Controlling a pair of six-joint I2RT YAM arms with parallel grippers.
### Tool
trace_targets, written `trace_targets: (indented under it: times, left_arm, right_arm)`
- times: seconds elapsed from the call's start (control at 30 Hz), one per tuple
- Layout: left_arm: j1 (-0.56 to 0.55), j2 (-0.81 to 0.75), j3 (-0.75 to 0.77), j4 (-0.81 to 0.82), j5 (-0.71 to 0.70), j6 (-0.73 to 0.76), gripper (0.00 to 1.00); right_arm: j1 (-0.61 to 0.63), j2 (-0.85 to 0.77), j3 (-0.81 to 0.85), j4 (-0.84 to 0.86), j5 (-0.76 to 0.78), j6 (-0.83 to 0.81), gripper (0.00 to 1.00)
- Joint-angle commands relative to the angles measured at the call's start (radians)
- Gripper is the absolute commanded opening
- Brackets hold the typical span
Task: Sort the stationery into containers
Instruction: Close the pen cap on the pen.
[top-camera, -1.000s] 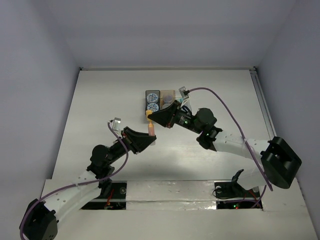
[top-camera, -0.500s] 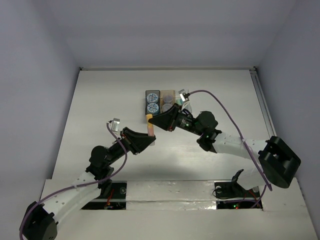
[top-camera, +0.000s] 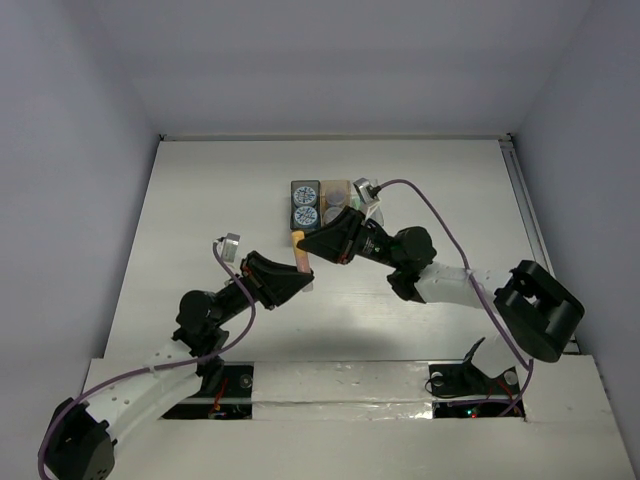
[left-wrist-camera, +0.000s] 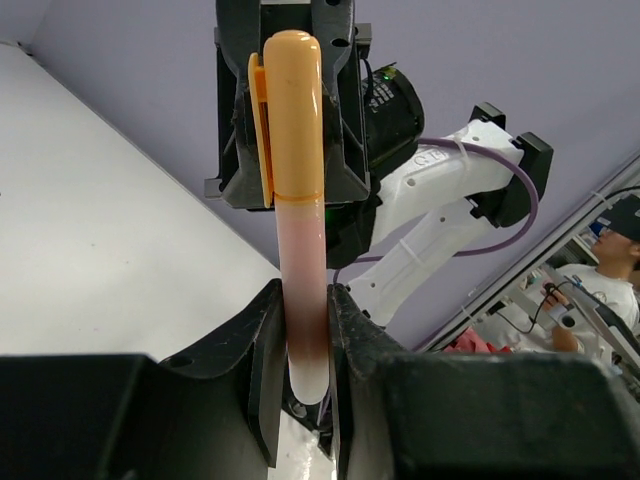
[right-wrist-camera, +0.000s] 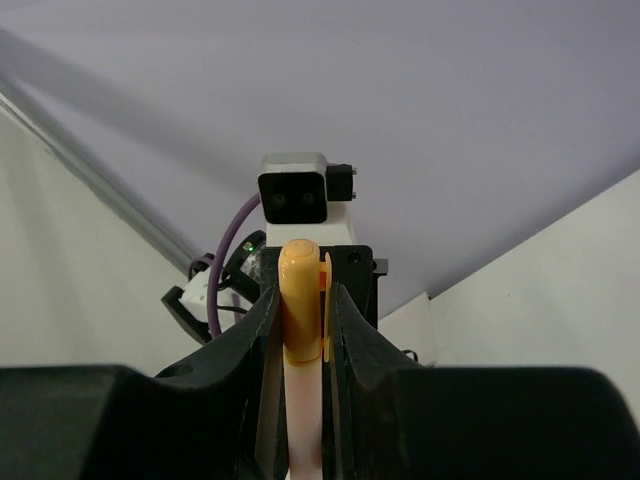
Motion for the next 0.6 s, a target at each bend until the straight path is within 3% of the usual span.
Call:
trace_targets:
  times: [0.0, 0.23, 0.57]
  left_arm:
    - [-0.001, -0.025, 0.094, 0.156, 0.007, -0.025, 0.0]
    - [-0.001, -0.059, 0.106, 0.115, -0.011, -0.019, 0.0]
    - [-0.001, -0.057, 0.224, -0.037, -0.051, 0.088, 0.0]
  right_arm:
    - [0.013, 0.027, -0.009, 0.119, -0.128, 0.037, 0.0]
    - [0.013, -0.01, -0.009, 0.052, -0.17, 0.016, 0.0]
    - [0.024, -0.088, -0.037, -0.31, -0.153, -0.139, 0.0]
